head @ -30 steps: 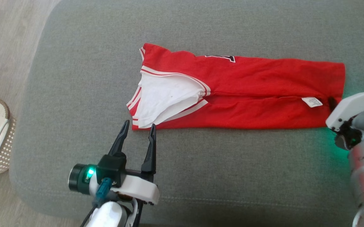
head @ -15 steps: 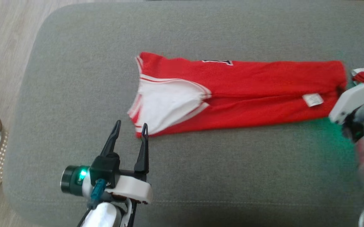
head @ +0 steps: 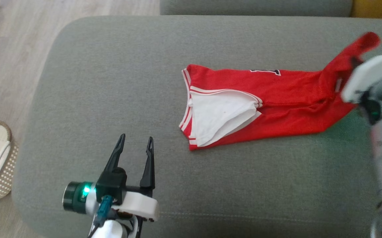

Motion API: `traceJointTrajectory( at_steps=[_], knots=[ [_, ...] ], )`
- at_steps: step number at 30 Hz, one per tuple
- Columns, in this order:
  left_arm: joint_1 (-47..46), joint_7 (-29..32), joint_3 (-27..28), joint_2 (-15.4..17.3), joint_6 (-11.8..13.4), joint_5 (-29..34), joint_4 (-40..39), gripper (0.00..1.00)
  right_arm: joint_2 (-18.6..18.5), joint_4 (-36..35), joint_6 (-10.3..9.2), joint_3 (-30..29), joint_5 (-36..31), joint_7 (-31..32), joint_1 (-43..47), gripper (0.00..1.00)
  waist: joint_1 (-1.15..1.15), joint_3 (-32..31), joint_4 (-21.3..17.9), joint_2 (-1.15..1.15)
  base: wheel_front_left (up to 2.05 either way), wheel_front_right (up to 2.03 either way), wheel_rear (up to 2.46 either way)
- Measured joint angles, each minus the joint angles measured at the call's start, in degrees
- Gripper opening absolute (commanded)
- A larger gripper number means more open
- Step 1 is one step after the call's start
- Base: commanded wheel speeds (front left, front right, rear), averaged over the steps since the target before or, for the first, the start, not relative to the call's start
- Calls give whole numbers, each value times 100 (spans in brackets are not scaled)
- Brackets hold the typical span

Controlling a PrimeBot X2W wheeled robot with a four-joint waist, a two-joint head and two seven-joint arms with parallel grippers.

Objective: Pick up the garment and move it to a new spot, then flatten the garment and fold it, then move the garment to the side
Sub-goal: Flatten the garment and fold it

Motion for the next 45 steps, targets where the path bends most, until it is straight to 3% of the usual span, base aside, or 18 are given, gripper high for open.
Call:
traceJointTrajectory(
  at_steps=[8,16,23,30,31,32,40,45],
  knots=[
    [173,0,13,-3,-13,8,115,100,639,-1207,0,1251,1031,631,703,0,0,-149,306,0,0,0,0],
    [193,0,7,-22,-109,7,276,100,801,-2007,0,1884,1700,990,1126,0,0,-167,677,0,0,0,0],
    [187,0,8,-66,-160,-44,313,100,805,-2033,0,2575,2530,994,1150,0,0,-32,920,0,0,0,0],
    [136,0,-15,-140,-163,-67,344,100,800,-1373,0,3092,2954,702,931,0,0,69,1039,0,0,0,0],
    [127,0,-21,-149,-163,-67,345,100,800,-1263,0,3155,3039,648,869,44,0,74,1049,0,0,0,0],
    [119,0,-23,-154,-163,-67,346,100,800,-1168,-1,3237,3116,597,808,100,0,76,1057,0,0,0,0],
    [86,0,2,-163,-155,-69,368,100,801,-929,0,3337,3446,-63,439,100,0,27,971,0,0,0,0],
    [103,0,120,-169,-105,-67,268,100,498,-1092,0,2793,2496,-542,466,100,0,-48,704,0,0,0,0]
  ],
)
